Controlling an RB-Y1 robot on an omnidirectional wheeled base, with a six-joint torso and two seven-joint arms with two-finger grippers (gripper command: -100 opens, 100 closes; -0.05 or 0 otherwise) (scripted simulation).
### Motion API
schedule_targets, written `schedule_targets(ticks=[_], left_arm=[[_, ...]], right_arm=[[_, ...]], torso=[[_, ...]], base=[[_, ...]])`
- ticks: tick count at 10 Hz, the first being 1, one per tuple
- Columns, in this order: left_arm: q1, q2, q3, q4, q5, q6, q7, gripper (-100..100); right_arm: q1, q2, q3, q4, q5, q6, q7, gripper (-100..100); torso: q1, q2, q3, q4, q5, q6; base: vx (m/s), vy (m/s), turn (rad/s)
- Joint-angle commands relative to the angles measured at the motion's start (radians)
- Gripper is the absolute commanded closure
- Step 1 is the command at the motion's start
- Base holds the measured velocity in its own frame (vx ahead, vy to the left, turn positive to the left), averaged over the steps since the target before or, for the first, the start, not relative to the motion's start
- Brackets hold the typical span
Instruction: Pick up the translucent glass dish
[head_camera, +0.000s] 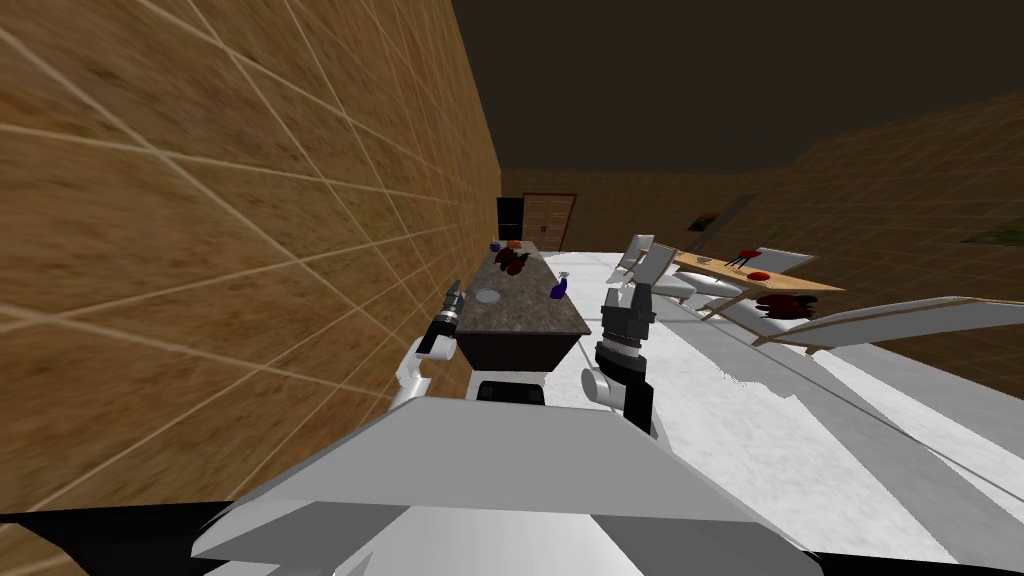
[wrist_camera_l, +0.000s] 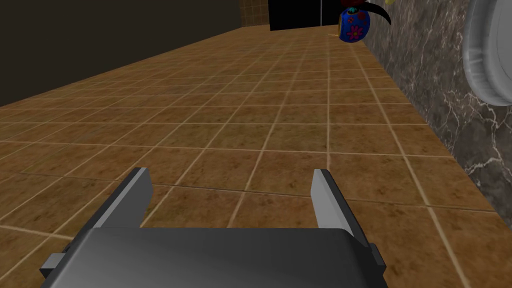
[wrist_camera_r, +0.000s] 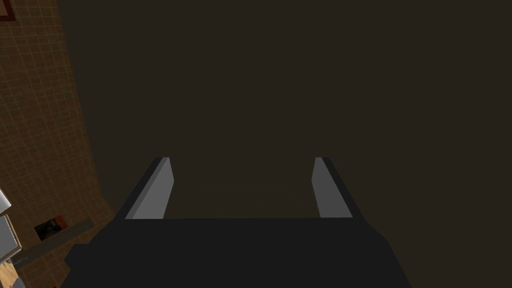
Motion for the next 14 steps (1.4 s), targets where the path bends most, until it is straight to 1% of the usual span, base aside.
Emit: schedule_targets(ticks=[1, 2, 3, 4, 5, 6, 7, 8, 9, 10, 11, 12, 13, 14], left_arm=[[-0.05, 0.018, 0.012, 0.05, -0.005, 0.05, 0.011, -100], [-0.063, 0.018, 0.012, 0.055, -0.005, 0.069, 0.011, -100], [-0.098, 0.034, 0.023, 0.097, -0.01, 0.1, 0.021, -100], [-0.117, 0.034, 0.023, 0.108, -0.01, 0.127, 0.021, -100], [-0.15, 0.051, 0.036, 0.131, -0.014, 0.168, 0.031, -100], [-0.173, 0.051, 0.036, 0.162, -0.014, 0.187, 0.031, -100], [-0.21, 0.068, 0.05, 0.2, -0.019, 0.216, 0.042, -100], [-0.23, 0.068, 0.05, 0.219, -0.019, 0.245, 0.042, -100], [-0.274, 0.086, 0.064, 0.258, -0.022, 0.277, 0.053, -100], [-0.288, 0.086, 0.064, 0.278, -0.022, 0.306, 0.053, -100], [-0.288, 0.086, 0.064, 0.278, -0.022, 0.314, 0.053, -100], [-0.34, 0.102, 0.08, 0.334, -0.026, 0.348, 0.064, -100], [-0.346, 0.102, 0.08, 0.339, -0.026, 0.376, 0.064, -100], [-0.382, 0.119, 0.097, 0.374, -0.029, 0.405, 0.075, -100]], right_arm=[[0.0, 0.0, 0.0, 0.0, 0.0, 0.0, 0.0, 0], [0.0, 0.0, 0.0, 0.0, 0.0, 0.0, 0.0, 0], [0.0, 0.0, 0.0, 0.0, 0.0, 0.0, 0.0, 0], [0.0, 0.0, 0.0, 0.0, 0.0, 0.0, 0.0, 0], [0.0, 0.0, 0.0, 0.0, 0.0, 0.0, 0.0, 0], [0.0, 0.0, 0.0, 0.0, 0.0, 0.0, 0.0, 0], [0.0, 0.0, 0.0, 0.0, 0.0, 0.0, 0.0, 0], [0.0, 0.0, 0.0, 0.0, 0.0, 0.0, 0.0, 0], [0.0, 0.0, 0.0, 0.0, 0.0, 0.0, 0.0, 0], [0.0, 0.0, 0.0, 0.0, 0.0, 0.0, 0.0, 0], [0.0, 0.0, 0.0, 0.0, 0.0, 0.0, 0.0, 0], [0.0, 0.0, 0.0, 0.0, 0.0, 0.0, 0.0, 0], [0.0, 0.0, 0.0, 0.0, 0.0, 0.0, 0.0, 0], [0.0, 0.0, 0.0, 0.0, 0.0, 0.0, 0.0, 0]], torso=[[0.0, 0.0, 0.0, 0.0, 0.0, 0.0], [0.0, 0.0, 0.0, 0.0, 0.0, 0.0], [0.0, 0.0, 0.0, 0.0, 0.0, 0.0], [0.0, 0.0, 0.0, 0.0, 0.0, 0.0], [0.0, 0.0, 0.0, 0.0, 0.0, 0.0], [0.0, 0.0, 0.0, 0.0, 0.0, 0.0], [0.0, 0.0, 0.0, 0.0, 0.0, 0.0], [0.0, 0.0, 0.0, 0.0, 0.0, 0.0], [0.0, -0.001, 0.0, 0.0, 0.0, 0.0], [0.0, 0.0, 0.0, 0.0, 0.0, 0.0], [0.0, -0.001, 0.0, 0.0, 0.0, 0.0], [0.0, -0.001, 0.0, 0.0, 0.0, -0.001], [0.0, -0.001, 0.0, 0.0, 0.0, 0.0], [0.0, -0.001, 0.0, 0.0, 0.0, 0.0]], base=[[-0.031, -0.007, -0.1], [-0.026, -0.004, -0.056], [-0.031, -0.011, -0.093], [-0.026, -0.008, -0.057], [-0.026, -0.009, -0.12], [-0.024, -0.006, -0.065], [-0.028, -0.009, -0.113], [-0.022, -0.004, -0.055], [-0.023, -0.01, -0.109], [-0.023, -0.008, -0.063], [-0.01, -0.001, 0.002], [-0.016, -0.007, -0.108], [-0.016, -0.004, -0.075], [-0.02, -0.007, -0.122]])
